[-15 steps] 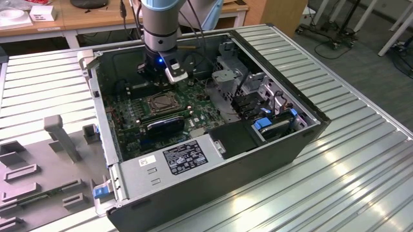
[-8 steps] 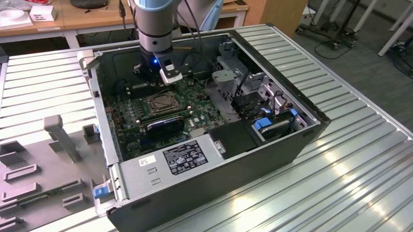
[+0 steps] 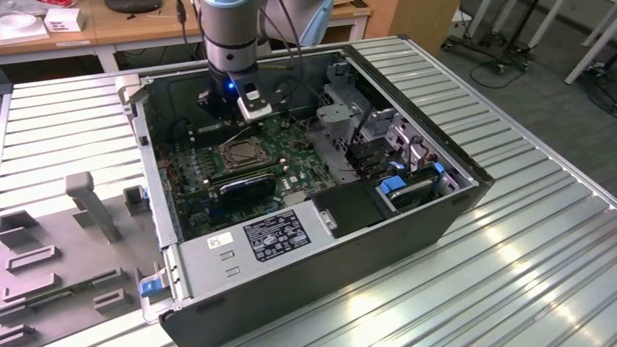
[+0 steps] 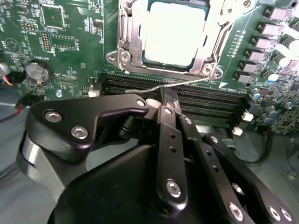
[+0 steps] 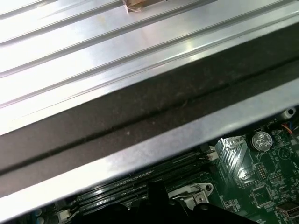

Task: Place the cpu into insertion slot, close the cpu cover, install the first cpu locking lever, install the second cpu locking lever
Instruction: 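Install the first cpu locking lever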

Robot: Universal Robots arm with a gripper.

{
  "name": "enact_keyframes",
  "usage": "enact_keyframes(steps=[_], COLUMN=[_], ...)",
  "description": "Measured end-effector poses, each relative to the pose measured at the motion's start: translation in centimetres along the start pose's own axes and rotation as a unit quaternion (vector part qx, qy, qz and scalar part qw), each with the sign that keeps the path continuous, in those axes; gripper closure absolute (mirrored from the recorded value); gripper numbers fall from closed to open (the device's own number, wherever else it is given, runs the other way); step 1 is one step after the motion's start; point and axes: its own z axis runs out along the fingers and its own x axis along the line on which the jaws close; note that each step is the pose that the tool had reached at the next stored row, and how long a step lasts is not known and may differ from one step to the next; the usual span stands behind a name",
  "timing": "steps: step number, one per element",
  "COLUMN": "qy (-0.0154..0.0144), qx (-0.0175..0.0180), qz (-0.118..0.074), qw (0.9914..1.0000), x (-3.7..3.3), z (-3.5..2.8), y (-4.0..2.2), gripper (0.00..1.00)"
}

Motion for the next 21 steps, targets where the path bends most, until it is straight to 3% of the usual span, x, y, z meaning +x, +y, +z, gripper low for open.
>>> enact_keyframes(steps=[6,12,21], qy=[-0.0028,-0.0071,-0.0106], qx=[-0.0012,-0.0018,-0.0027], qz=[0.001,0.025,0.041], qw=[0.99999,0.99965,0.99909], x=[0.05,0.09,0.13], z=[-0.38,-0.39,-0.12], y=[0.07,0.06,-0.08], gripper=[0.89,0.89,0.89])
